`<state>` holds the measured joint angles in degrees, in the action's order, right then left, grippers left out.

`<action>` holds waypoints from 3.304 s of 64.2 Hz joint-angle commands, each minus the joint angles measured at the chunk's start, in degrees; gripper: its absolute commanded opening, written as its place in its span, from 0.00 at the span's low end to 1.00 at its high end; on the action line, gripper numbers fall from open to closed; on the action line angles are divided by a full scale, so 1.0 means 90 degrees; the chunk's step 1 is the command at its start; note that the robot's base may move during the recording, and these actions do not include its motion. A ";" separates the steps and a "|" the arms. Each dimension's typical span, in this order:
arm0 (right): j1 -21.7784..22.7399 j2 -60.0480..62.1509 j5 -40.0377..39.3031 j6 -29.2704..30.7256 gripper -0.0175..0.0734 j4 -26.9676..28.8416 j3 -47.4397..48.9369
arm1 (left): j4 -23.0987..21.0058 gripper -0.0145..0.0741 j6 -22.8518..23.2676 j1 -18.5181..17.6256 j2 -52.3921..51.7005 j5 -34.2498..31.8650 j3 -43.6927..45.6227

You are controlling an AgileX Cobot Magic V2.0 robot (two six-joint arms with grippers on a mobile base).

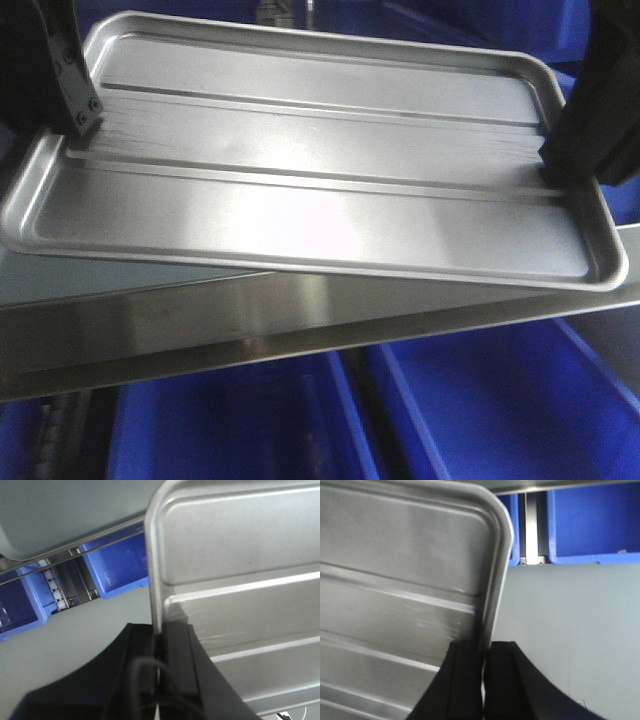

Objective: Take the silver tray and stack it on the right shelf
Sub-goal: 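Carry the tray with both grippers over the larger grey-blue tray, then lower the silver tray into the grey-blue tray with both grippers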

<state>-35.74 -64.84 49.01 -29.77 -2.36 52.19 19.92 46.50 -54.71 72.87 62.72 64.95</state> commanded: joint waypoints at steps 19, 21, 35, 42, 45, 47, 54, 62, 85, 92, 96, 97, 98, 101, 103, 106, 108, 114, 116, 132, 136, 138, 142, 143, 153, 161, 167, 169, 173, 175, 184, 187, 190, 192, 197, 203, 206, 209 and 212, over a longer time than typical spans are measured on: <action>0.0030 0.0164 -0.0373 0.0119 0.25 -0.0201 0.0201 | 0.0227 0.06 -0.0208 -0.0054 -0.0170 0.0148 0.0147; 0.0030 0.0164 -0.0373 0.0119 0.25 -0.0201 0.0201 | 0.0227 0.06 -0.0208 -0.0054 -0.0170 0.0148 0.0147; 0.0030 0.0164 -0.0373 0.0119 0.25 -0.0201 0.0201 | 0.0227 0.06 -0.0208 -0.0054 -0.0170 0.0148 0.0147; 0.0030 0.0164 -0.0373 0.0119 0.25 -0.0201 0.0201 | 0.0227 0.06 -0.0208 -0.0054 -0.0170 0.0148 0.0147; 0.0030 0.0164 -0.0373 0.0119 0.25 -0.0201 0.0201 | 0.0227 0.06 -0.0208 -0.0054 -0.0170 0.0148 0.0147; 0.0030 0.0164 -0.0373 0.0119 0.25 -0.0201 0.0201 | 0.0227 0.06 -0.0208 -0.0054 -0.0170 0.0148 0.0147; 0.0030 0.0164 -0.0373 0.0119 0.25 -0.0201 0.0201 | 0.0227 0.06 -0.0208 -0.0054 -0.0170 0.0148 0.0147; 0.0030 0.0164 -0.0373 0.0119 0.25 -0.0201 0.0201 | 0.0227 0.06 -0.0208 -0.0054 -0.0170 0.0148 0.0147; 0.0030 0.0164 -0.0373 0.0119 0.25 -0.0201 0.0201 | 0.0227 0.06 -0.0208 -0.0054 -0.0170 0.0148 0.0147; 0.0030 0.0164 -0.0379 0.0119 0.25 -0.0201 0.0201 | 0.0227 0.06 -0.0208 -0.0054 -0.0170 0.0148 0.0147; 0.0030 0.0164 -0.0379 0.0119 0.25 -0.0201 0.0201 | 0.0227 0.06 -0.0208 -0.0054 -0.0170 0.0148 0.0147; 0.0030 0.0164 -0.0379 0.0119 0.25 -0.0201 0.0201 | 0.0227 0.06 -0.0208 -0.0054 -0.0170 0.0148 0.0147; 0.0030 0.0164 -0.0384 0.0119 0.25 -0.0201 0.0201 | 0.0227 0.06 -0.0208 -0.0054 -0.0170 0.0148 0.0147; 0.0030 0.0164 -0.0408 0.0119 0.25 -0.0201 0.0201 | 0.0227 0.06 -0.0208 -0.0054 -0.0170 0.0148 0.0147; 0.0030 0.0164 -0.0423 0.0119 0.25 -0.0201 0.0201 | 0.0227 0.06 -0.0208 -0.0054 -0.0170 0.0148 0.0147; 0.0030 0.0164 -0.0447 0.0119 0.25 -0.0201 0.0201 | 0.0227 0.06 -0.0208 -0.0054 -0.0170 0.0148 0.0147; 0.0030 0.0164 -0.0447 0.0119 0.25 -0.0201 0.0201 | 0.0227 0.06 -0.0208 -0.0054 -0.0170 0.0148 0.0147; 0.0030 0.0164 -0.0428 0.0119 0.25 -0.0201 0.0201 | 0.0227 0.06 -0.0208 -0.0054 -0.0170 0.0148 0.0147; 0.0030 0.0164 -0.0428 0.0119 0.25 -0.0201 0.0201 | 0.0227 0.06 -0.0208 -0.0054 -0.0170 0.0148 0.0147; 0.0030 0.0164 -0.0592 0.0119 0.25 -0.0201 0.0201 | 0.0293 0.06 -0.0208 -0.0054 -0.0170 -0.0014 0.0147; 0.0030 0.0164 -0.0682 0.0119 0.25 -0.0201 0.0201 | 0.0293 0.06 -0.0208 -0.0054 -0.0170 -0.0076 0.0147; 0.0030 0.0164 -0.0716 0.0119 0.25 -0.0201 0.0201 | 0.0306 0.06 -0.0254 -0.0054 -0.0170 -0.0160 0.0147; 0.0030 0.0164 -0.0717 0.0119 0.25 -0.0213 0.0248 | 0.0321 0.06 -0.0457 -0.0054 -0.0170 -0.0324 0.0147; 0.0030 0.0164 -0.0707 0.0119 0.25 -0.0233 0.0261 | 0.0335 0.06 -0.0502 -0.0054 -0.0170 -0.0412 0.0166; 0.0098 0.0126 -0.0420 0.0119 0.25 -0.0436 0.0639 | 0.0508 0.06 -0.0534 -0.0054 0.0079 -0.0769 0.0426; 0.0349 -0.0025 -0.0012 0.0157 0.25 -0.0657 0.1160 | 0.0810 0.06 -0.0685 -0.0013 0.0620 -0.0769 0.0924; 0.0667 -0.0239 0.0265 0.0349 0.25 -0.0695 0.1570 | 0.0865 0.06 -0.0685 0.0166 0.1083 -0.0816 0.1298; 0.0762 -0.0344 0.0329 0.0433 0.25 -0.0695 0.1676 | 0.0865 0.06 -0.0685 0.0264 0.1226 -0.0855 0.1397; 0.0946 -0.0517 0.0388 0.0528 0.25 -0.0695 0.1846 | 0.0865 0.06 -0.0685 0.0429 0.1492 -0.0953 0.1571; 0.1027 -0.0655 0.0388 0.0574 0.25 -0.0695 0.1908 | 0.0837 0.06 -0.0685 0.0543 0.1644 -0.1029 0.1627; 0.1382 -0.1264 0.0178 0.0662 0.25 -0.0701 0.2030 | 0.0399 0.06 -0.0685 0.0977 0.2147 -0.1418 0.1762; 0.1464 -0.1481 0.0058 0.0675 0.25 -0.0701 0.2030 | 0.0321 0.06 -0.0685 0.1080 0.2286 -0.1531 0.1762; 0.1540 -0.1740 -0.0101 0.0679 0.25 -0.0701 0.2030 | 0.0307 0.06 -0.0685 0.1151 0.2437 -0.1556 0.1762; 0.1574 -0.1885 -0.0190 0.0679 0.25 -0.0701 0.2030 | 0.0336 0.06 -0.0685 0.1183 0.2532 -0.1560 0.1762; 0.1642 -0.2299 -0.0399 0.0679 0.25 -0.0708 0.2030 | 0.0383 0.06 -0.0685 0.1266 0.2853 -0.1570 0.1762; 0.1681 -0.2655 -0.0510 0.0679 0.25 -0.0708 0.2030 | 0.0414 0.06 -0.0685 0.1360 0.3132 -0.1646 0.1762; 0.1686 -0.2799 -0.0526 0.0679 0.25 -0.0708 0.2030 | 0.0414 0.06 -0.0685 0.1389 0.3250 -0.1688 0.1762; 0.1686 -0.2916 -0.0526 0.0679 0.25 -0.0708 0.2030 | 0.0414 0.06 -0.0685 0.1418 0.3347 -0.1707 0.1762; 0.1686 -0.3010 -0.0526 0.0679 0.25 -0.0708 0.2030 | 0.0414 0.06 -0.0685 0.1441 0.3394 -0.1759 0.1762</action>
<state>-20.98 -93.29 47.71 -24.63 -7.06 68.01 21.17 42.59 -42.08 105.07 46.61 79.28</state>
